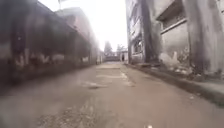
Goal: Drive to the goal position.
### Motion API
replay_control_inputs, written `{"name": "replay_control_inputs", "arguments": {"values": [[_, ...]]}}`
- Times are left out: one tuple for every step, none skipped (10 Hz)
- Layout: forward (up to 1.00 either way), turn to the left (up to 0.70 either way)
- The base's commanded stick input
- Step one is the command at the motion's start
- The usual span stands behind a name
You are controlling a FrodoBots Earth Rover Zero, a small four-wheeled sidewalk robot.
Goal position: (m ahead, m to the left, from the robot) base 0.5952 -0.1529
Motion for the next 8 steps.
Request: {"name": "replay_control_inputs", "arguments": {"values": [[1.00,0.02],[1.00,0.02],[1.00,0.01],[1.00,0.03],[1.00,0.03],[1.00,0.04],[1.00,0.04],[1.00,0.04]]}}
